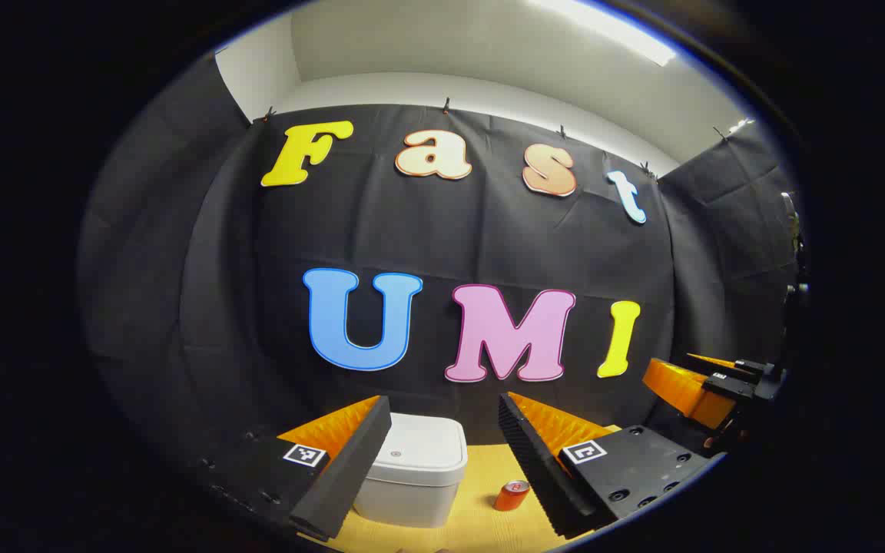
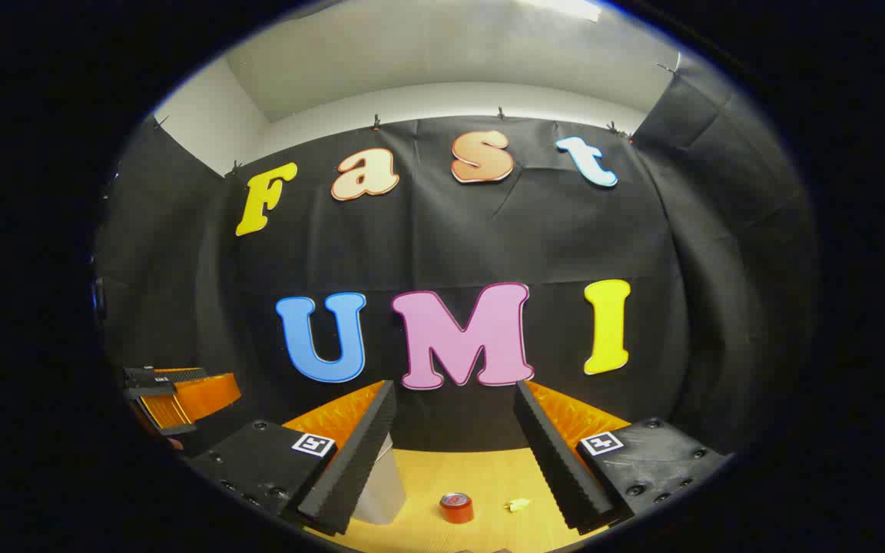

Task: Press the lid of the desktop garbage bin to open it, pick up the crumpled paper on the desktop and throw it into the bin, then pick up the pop can on the desktop and drop it into the bin, and finally close the garbage bin lid.

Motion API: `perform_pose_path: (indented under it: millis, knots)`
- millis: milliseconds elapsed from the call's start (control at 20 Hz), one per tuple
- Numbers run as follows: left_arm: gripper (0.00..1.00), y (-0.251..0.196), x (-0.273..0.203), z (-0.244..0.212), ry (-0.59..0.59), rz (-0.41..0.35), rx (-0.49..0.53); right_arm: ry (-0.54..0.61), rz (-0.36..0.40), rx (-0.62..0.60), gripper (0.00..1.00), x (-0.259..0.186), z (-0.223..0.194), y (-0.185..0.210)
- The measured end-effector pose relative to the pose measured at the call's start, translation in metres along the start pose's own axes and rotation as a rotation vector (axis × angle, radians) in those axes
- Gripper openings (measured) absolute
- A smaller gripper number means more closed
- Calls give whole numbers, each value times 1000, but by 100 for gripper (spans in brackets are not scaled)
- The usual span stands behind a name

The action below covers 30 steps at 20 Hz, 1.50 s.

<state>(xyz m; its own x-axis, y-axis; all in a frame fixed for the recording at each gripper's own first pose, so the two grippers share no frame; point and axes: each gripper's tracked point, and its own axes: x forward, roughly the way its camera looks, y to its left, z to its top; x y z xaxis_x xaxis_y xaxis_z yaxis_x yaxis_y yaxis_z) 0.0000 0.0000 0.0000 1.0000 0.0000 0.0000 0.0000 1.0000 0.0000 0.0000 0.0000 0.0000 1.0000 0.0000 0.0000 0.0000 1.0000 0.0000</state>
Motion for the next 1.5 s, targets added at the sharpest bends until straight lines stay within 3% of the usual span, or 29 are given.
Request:
perform_pose_path:
  millis: [300, 500, 800, 1250, 1500]
  knots:
    - [96, 4, 2, 4, -6, -8, 5, 15, 39, -51, 99, -7, -8, 17]
    - [96, -8, -5, 7, -28, -75, -45, 65, 45, -59, 99, -10, -17, 17]
    - [96, -7, -5, -1, -6, -61, -24, 33, 38, -51, 99, -12, -9, 12]
    - [95, 17, 21, -21, 63, 23, -1, 28, 38, -54, 99, -12, -12, 5]
    - [87, 31, 46, -30, 82, 33, -1, 14, 25, -78, 99, -6, -9, -3]
